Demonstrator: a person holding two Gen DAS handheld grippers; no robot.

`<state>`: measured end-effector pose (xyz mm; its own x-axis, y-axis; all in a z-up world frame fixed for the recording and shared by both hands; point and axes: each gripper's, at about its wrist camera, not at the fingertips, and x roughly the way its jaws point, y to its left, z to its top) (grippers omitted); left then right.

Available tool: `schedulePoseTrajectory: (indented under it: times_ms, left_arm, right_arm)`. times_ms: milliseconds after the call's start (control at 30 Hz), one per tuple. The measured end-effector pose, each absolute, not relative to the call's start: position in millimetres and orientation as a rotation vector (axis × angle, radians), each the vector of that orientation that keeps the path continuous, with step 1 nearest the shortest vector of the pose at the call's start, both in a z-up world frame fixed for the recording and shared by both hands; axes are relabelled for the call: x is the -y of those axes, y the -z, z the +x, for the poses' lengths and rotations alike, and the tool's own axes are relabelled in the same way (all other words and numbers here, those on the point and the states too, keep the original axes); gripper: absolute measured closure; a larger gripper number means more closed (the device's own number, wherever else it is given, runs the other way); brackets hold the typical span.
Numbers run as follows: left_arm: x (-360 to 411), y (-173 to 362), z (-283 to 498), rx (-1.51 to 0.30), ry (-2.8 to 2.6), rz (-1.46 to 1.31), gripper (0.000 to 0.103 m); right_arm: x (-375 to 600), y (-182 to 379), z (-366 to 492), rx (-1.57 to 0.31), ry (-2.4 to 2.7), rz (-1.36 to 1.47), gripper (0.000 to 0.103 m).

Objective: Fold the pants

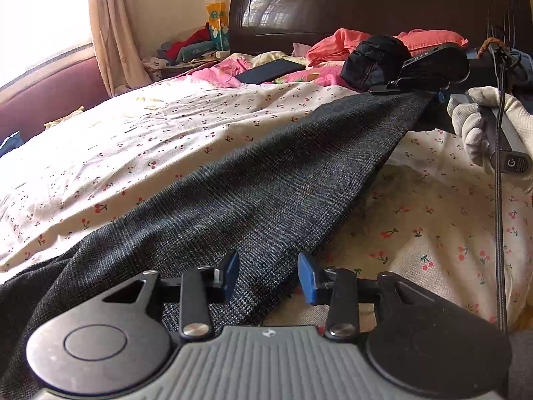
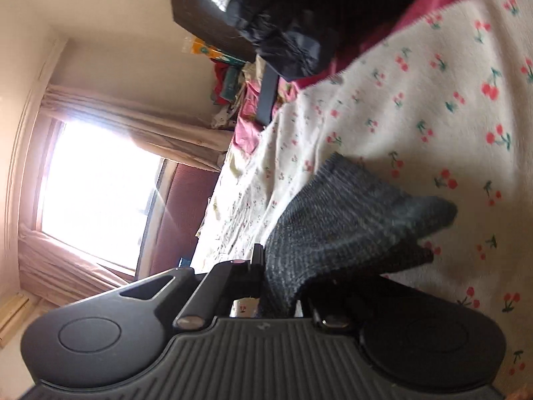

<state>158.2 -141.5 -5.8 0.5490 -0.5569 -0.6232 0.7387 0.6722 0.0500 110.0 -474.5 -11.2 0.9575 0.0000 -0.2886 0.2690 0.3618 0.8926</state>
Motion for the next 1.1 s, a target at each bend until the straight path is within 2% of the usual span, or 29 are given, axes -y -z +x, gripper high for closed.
schedulePoseTrajectory:
  times_ms: [33,133,167,300,433,533,600,667,700,767,867,900,1033,1100]
  left_arm:
    - [144,15,165,-0.657,0.771,0.319,0.044]
    - [146,31,174,-0.717,0.758,0.297,0.044]
    - [145,26,172,-0.712,0.760,0.297,0.044]
    - [121,7,161,-0.637,0.755,0.304,0.041]
    - [77,7,175,-0.657,0.642,0.228,0.041]
    - [35,-3,186,-0.614,0.564,0.152,0.041]
    - [15,2,193,-0.603,0.504,0.191,0.041]
    - [0,12,199,-0.621,0.458,0.219,0.042]
    - [-11,16,200,-0.628,0.460,0.201,0.042]
    - [-25,19,193,-0.615,0.465,0.188,0.042]
    - [-35,22,182,-0.584,0.491,0.172,0.042]
    - [-38,22,182,-0.584,0.501,0.141,0.042]
    - [-55,19,185,-0.553,0.489,0.088,0.042]
    - [-64,15,192,-0.519,0.447,0.128,0.041]
  right_arm:
    - [472,17,117,-0.276,0.222,1.166,0.098]
    - [476,60,133,-0.501,0.360,1.215,0.098]
    - [477,65,130,-0.484,0.352,1.242,0.098]
    - [476,41,112,-0.390,0.318,1.247,0.098]
    - [447,-19,122,-0.369,0.256,1.009,0.098]
    - [425,-35,132,-0.412,0.265,0.864,0.098]
    - [418,-20,135,-0.538,0.384,0.766,0.097]
    - [402,-12,127,-0.673,0.462,0.657,0.091]
    - [390,-14,111,-0.677,0.459,0.626,0.086]
    - [361,-31,77,-0.650,0.470,0.581,0.077]
    - [310,-67,54,-0.556,0.398,0.486,0.073]
    - [293,-77,59,-0.541,0.321,0.451,0.070]
    - [229,-89,152,-0.542,-0.094,0.426,0.070]
    - [197,-66,221,-0.659,-0.312,0.486,0.067]
